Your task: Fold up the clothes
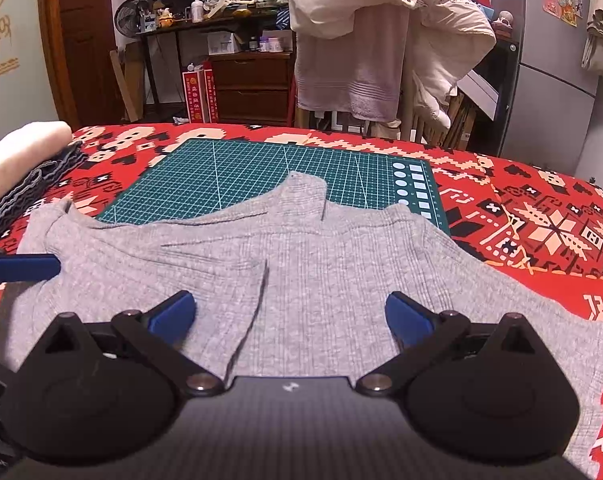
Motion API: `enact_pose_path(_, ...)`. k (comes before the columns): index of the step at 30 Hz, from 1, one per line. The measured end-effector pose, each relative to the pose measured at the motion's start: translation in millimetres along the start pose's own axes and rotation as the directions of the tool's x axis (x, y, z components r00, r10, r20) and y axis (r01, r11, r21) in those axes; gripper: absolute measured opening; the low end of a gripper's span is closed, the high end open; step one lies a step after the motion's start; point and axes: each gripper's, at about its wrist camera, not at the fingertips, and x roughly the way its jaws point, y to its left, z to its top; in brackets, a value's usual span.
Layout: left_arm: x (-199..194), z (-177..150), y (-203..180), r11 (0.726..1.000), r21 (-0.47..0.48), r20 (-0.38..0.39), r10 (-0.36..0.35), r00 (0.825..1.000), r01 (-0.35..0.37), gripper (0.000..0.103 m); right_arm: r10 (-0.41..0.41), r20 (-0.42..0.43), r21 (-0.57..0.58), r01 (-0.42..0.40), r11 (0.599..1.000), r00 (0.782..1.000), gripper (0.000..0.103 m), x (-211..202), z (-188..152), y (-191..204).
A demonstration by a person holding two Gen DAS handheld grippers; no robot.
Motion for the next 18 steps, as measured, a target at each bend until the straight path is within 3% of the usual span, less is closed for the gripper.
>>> enact_pose_path(18, 13, 5, 2, 1.000, 0.001, 0.002, -0.001, 1.000, 0.001, 0.103, -0.009, 0.000, -0.002, 0.009, 1.000, 1.000, 0.103, -6, -2, 11)
